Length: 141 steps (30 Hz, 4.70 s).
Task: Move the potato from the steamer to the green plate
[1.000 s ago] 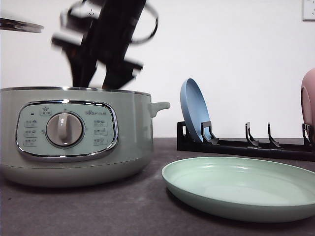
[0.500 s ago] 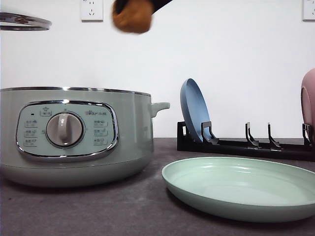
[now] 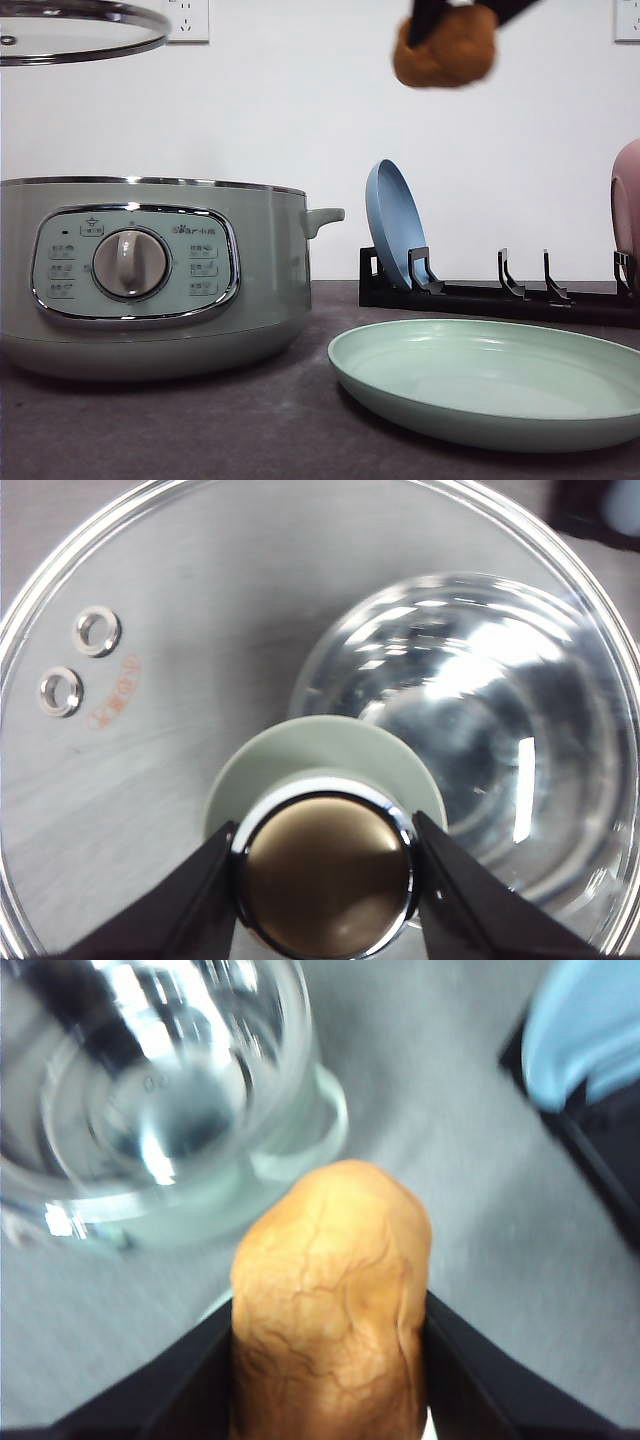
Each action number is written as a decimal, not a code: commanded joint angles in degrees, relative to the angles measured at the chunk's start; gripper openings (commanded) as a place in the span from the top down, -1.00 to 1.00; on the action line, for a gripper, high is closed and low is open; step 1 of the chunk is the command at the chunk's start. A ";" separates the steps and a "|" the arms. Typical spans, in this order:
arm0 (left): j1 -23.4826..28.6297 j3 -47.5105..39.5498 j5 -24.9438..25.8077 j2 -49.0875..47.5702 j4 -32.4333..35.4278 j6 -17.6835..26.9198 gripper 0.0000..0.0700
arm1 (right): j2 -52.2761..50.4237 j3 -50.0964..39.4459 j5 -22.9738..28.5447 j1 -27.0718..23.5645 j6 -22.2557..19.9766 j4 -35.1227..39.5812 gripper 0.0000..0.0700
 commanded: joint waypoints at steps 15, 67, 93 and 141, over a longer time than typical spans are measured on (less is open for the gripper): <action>-8.11 1.86 0.28 -0.15 1.90 0.26 1.00 | -9.94 -32.64 -0.04 0.02 16.72 24.32 0.51; -13.97 1.84 0.28 5.88 2.46 0.30 1.00 | -11.26 -25.30 5.74 2.15 13.44 24.88 -0.77; -16.08 1.84 0.26 19.30 4.67 0.55 1.00 | -19.51 -21.64 8.22 2.15 10.97 20.06 -0.77; -17.65 1.84 -6.75 23.34 2.89 0.04 -0.07 | -19.51 -21.64 7.91 2.17 10.63 18.50 -0.77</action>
